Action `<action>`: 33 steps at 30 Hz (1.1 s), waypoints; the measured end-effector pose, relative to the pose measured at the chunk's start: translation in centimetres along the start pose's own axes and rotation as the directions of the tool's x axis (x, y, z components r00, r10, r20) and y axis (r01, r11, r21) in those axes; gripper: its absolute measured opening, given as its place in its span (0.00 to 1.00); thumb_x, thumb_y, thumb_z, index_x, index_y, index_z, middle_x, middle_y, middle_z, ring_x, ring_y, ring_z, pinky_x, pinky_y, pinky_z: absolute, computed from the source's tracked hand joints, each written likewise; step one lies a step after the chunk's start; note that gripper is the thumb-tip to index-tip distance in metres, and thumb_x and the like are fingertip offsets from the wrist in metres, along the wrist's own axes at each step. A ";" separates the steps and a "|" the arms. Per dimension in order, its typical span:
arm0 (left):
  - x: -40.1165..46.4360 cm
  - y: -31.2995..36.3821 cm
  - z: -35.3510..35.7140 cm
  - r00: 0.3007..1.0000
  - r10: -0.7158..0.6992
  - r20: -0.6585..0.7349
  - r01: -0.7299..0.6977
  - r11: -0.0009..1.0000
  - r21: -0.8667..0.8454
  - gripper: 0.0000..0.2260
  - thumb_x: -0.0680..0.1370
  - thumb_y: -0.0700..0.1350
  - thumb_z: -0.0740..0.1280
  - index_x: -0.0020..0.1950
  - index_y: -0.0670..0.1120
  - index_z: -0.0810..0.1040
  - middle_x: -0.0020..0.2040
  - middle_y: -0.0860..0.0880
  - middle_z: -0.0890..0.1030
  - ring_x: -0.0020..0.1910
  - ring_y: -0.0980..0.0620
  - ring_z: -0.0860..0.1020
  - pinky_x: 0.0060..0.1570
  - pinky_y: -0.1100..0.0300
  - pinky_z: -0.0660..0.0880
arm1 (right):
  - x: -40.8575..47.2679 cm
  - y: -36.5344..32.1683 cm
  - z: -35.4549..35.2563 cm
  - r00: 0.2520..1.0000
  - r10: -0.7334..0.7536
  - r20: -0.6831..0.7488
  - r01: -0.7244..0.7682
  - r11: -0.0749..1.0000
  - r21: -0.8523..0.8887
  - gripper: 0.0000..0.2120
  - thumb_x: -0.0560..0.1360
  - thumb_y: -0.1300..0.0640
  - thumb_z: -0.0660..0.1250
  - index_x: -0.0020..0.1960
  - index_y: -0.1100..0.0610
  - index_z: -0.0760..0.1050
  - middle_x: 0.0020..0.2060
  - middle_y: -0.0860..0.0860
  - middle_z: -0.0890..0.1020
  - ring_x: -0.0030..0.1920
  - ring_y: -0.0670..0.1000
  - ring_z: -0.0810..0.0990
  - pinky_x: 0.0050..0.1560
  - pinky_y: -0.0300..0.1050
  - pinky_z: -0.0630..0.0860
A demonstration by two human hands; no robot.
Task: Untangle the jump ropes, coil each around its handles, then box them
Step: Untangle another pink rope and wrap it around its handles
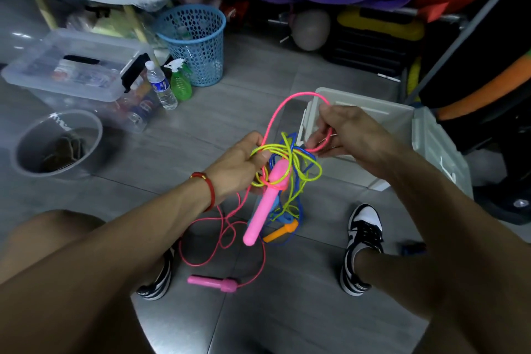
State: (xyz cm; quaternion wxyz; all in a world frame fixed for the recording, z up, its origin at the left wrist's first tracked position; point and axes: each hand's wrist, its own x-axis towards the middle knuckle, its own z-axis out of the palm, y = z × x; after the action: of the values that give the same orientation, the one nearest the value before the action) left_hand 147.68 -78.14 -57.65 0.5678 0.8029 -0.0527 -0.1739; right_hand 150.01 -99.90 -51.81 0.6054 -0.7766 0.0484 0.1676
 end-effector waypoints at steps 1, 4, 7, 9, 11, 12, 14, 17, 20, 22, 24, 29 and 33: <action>0.0 0.0 0.1 1.000 0.029 0.000 -0.029 1.000 0.005 0.05 0.84 0.40 0.59 0.49 0.45 0.66 0.35 0.45 0.72 0.31 0.50 0.73 0.34 0.54 0.79 | 0.1 0.2 0.1 1.000 -0.002 0.017 0.003 0.999 -0.043 0.16 0.85 0.52 0.57 0.42 0.57 0.74 0.40 0.61 0.83 0.41 0.58 0.82 0.51 0.58 0.82; 0.0 0.1 -0.1 0.993 0.121 0.018 -0.121 0.993 0.000 0.08 0.83 0.36 0.61 0.47 0.46 0.67 0.37 0.47 0.73 0.35 0.51 0.71 0.36 0.57 0.73 | 0.1 0.9 0.2 0.997 -0.024 0.074 0.036 0.986 -0.165 0.06 0.81 0.57 0.66 0.46 0.58 0.79 0.40 0.58 0.82 0.38 0.52 0.81 0.50 0.55 0.82; -0.1 0.1 -0.3 0.977 0.203 0.064 -0.204 0.979 0.001 0.05 0.80 0.37 0.63 0.48 0.44 0.69 0.41 0.45 0.74 0.40 0.50 0.73 0.41 0.54 0.74 | -0.1 1.2 0.4 0.993 -0.066 0.102 0.089 0.968 -0.236 0.10 0.74 0.57 0.75 0.53 0.58 0.79 0.39 0.57 0.82 0.36 0.50 0.80 0.42 0.46 0.79; -0.3 0.1 -0.3 0.972 0.228 0.060 -0.227 0.974 -0.016 0.04 0.79 0.38 0.65 0.48 0.45 0.70 0.42 0.46 0.74 0.40 0.51 0.73 0.42 0.55 0.74 | 0.1 1.3 0.7 0.986 -0.097 0.136 0.138 0.930 -0.340 0.15 0.72 0.53 0.78 0.57 0.51 0.80 0.37 0.54 0.82 0.33 0.47 0.79 0.40 0.43 0.76; -0.3 0.1 -0.3 0.972 0.233 0.035 -0.232 0.972 -0.028 0.05 0.78 0.39 0.66 0.47 0.47 0.71 0.43 0.46 0.74 0.40 0.52 0.73 0.43 0.53 0.74 | 0.3 1.3 1.0 0.982 -0.085 0.170 0.150 0.899 -0.412 0.13 0.71 0.50 0.78 0.54 0.49 0.83 0.33 0.49 0.81 0.31 0.44 0.78 0.39 0.43 0.75; -0.2 0.0 -0.4 0.972 0.232 0.023 -0.232 0.973 -0.011 0.05 0.77 0.40 0.66 0.47 0.49 0.72 0.44 0.45 0.75 0.41 0.51 0.73 0.44 0.51 0.74 | 0.5 1.4 1.1 0.981 -0.076 0.178 0.147 0.889 -0.433 0.11 0.70 0.50 0.79 0.51 0.50 0.84 0.32 0.48 0.81 0.31 0.44 0.78 0.39 0.43 0.75; -0.1 -0.1 -0.6 0.976 0.217 0.021 -0.218 0.974 0.055 0.05 0.75 0.43 0.66 0.47 0.52 0.72 0.46 0.41 0.78 0.41 0.50 0.74 0.46 0.48 0.74 | 0.7 1.4 1.3 0.983 -0.092 0.156 0.161 0.841 -0.517 0.09 0.68 0.49 0.80 0.45 0.51 0.84 0.32 0.49 0.83 0.31 0.44 0.79 0.39 0.42 0.76; 0.0 -0.2 -0.7 0.985 0.167 0.049 -0.173 0.964 0.203 0.05 0.76 0.47 0.67 0.48 0.48 0.73 0.40 0.46 0.78 0.38 0.53 0.73 0.42 0.52 0.73 | 0.7 1.1 1.3 0.982 -0.141 0.128 0.190 0.790 -0.583 0.04 0.69 0.55 0.78 0.41 0.50 0.84 0.30 0.48 0.83 0.30 0.42 0.80 0.35 0.34 0.73; 0.3 0.4 -0.9 0.998 0.057 0.032 -0.064 0.957 0.282 0.05 0.76 0.43 0.73 0.49 0.46 0.78 0.30 0.55 0.72 0.29 0.56 0.69 0.33 0.59 0.67 | 1.1 1.3 1.1 0.980 -0.169 0.108 0.200 0.813 -0.546 0.04 0.67 0.57 0.78 0.39 0.49 0.84 0.33 0.52 0.85 0.35 0.48 0.82 0.40 0.42 0.77; 0.5 0.8 -1.0 0.999 -0.036 0.032 0.029 0.979 0.201 0.03 0.75 0.41 0.73 0.48 0.44 0.82 0.28 0.57 0.75 0.29 0.58 0.72 0.34 0.63 0.68 | 1.4 1.4 0.9 0.973 -0.201 0.109 0.228 0.825 -0.517 0.05 0.67 0.58 0.78 0.38 0.48 0.84 0.34 0.54 0.85 0.35 0.49 0.81 0.41 0.46 0.77; 0.6 0.9 -0.8 0.993 -0.118 0.009 0.116 0.988 0.103 0.05 0.77 0.43 0.71 0.47 0.42 0.84 0.23 0.58 0.71 0.25 0.60 0.68 0.29 0.64 0.65 | 1.5 1.5 0.7 0.972 -0.212 0.106 0.236 0.848 -0.474 0.07 0.67 0.60 0.78 0.39 0.49 0.85 0.34 0.55 0.85 0.34 0.48 0.80 0.41 0.45 0.77; -0.2 0.4 0.1 0.999 -0.040 -0.008 0.041 0.996 0.081 0.07 0.78 0.38 0.70 0.50 0.36 0.85 0.38 0.49 0.80 0.30 0.66 0.72 0.33 0.74 0.68 | 1.3 1.6 1.0 0.963 -0.211 0.165 0.257 0.900 -0.352 0.07 0.67 0.62 0.78 0.42 0.53 0.85 0.39 0.59 0.86 0.39 0.54 0.83 0.48 0.51 0.80; 0.2 1.0 -0.1 0.992 -0.122 0.037 0.121 0.992 0.026 0.06 0.76 0.39 0.74 0.50 0.38 0.85 0.37 0.49 0.81 0.29 0.66 0.74 0.30 0.73 0.68 | 0.9 1.6 1.2 0.957 -0.204 0.207 0.264 0.908 -0.325 0.08 0.69 0.66 0.77 0.44 0.56 0.85 0.41 0.59 0.86 0.41 0.52 0.83 0.52 0.52 0.81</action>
State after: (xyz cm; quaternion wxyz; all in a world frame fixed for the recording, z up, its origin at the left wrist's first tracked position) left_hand 147.98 -78.48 -56.70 0.5454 0.8079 -0.0166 -0.2228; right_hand 150.17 -99.10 -53.85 0.4755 -0.8548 -0.1271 0.1644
